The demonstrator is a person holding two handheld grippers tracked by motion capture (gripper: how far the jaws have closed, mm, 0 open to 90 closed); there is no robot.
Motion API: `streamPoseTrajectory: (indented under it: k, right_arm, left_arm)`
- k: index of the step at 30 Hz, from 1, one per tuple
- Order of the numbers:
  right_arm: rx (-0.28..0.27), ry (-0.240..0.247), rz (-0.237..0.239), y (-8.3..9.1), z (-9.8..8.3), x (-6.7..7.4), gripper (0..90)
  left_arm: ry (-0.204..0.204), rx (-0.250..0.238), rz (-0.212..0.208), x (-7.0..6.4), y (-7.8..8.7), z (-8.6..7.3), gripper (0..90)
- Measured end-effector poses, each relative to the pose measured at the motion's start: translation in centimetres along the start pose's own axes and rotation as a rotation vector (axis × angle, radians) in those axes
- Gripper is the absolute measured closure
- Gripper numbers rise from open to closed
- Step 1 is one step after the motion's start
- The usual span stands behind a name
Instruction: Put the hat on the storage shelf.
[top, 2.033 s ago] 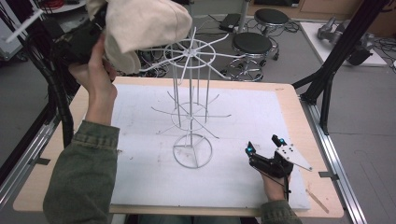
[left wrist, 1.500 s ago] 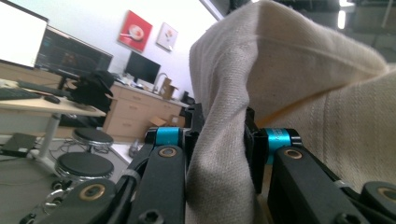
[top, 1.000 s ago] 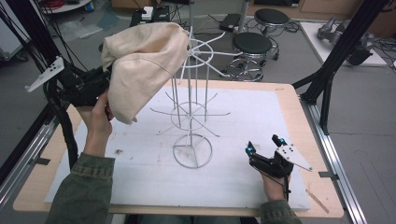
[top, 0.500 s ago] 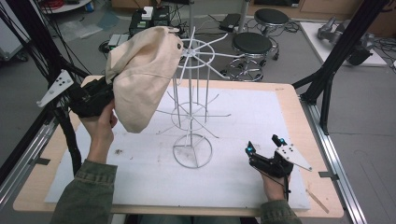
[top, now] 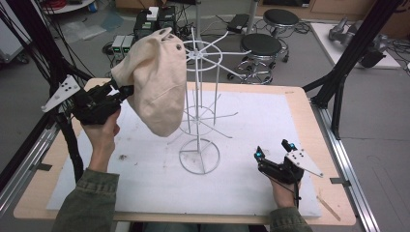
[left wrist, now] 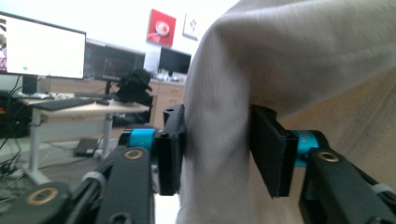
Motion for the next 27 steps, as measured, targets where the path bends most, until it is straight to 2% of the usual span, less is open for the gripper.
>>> streamPoseTrajectory:
  k: [5,8,9,11,15,22,27]
  right_arm:
    - [-0.001,-0.001,0.000,0.0,0.0,0.0,5.1]
    - [-0.001,-0.009,0.001,0.0,0.0,0.0,5.1]
    - [-0.001,-0.012,0.003,0.1,0.0,0.0,5.1]
    - [-0.002,-0.010,0.002,0.1,0.0,0.0,5.1]
    - [-0.001,-0.011,0.001,0.0,0.0,0.0,5.1]
    - [-0.001,-0.013,0.000,0.1,0.0,0.1,5.1]
    - [0.000,-0.011,0.003,0.1,0.0,0.0,5.1]
  left_arm:
    - [-0.016,0.008,0.025,-0.3,0.1,-0.8,47.9]
    - [-0.030,-0.008,0.075,-0.1,0.4,-1.0,39.3]
    - [-0.034,-0.015,0.102,0.0,0.5,-1.0,33.6]
    - [-0.057,-0.019,0.157,0.3,0.7,-1.0,31.1]
    - [-0.081,-0.033,0.198,0.5,1.2,-0.8,25.7]
    - [-0.104,-0.052,0.229,0.5,1.6,-0.2,24.4]
    - [-0.143,-0.045,0.285,0.6,1.9,0.1,21.2]
Point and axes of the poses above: each handheld gripper's, and its own axes: y roughly backward along the jaws, z roughly out of its top, x roughly to its left, the point moved 6 cm from there along -y, roughly forward along the jaws, and after that the axes turned 9 degrees about -y, right-handed, at the moved point
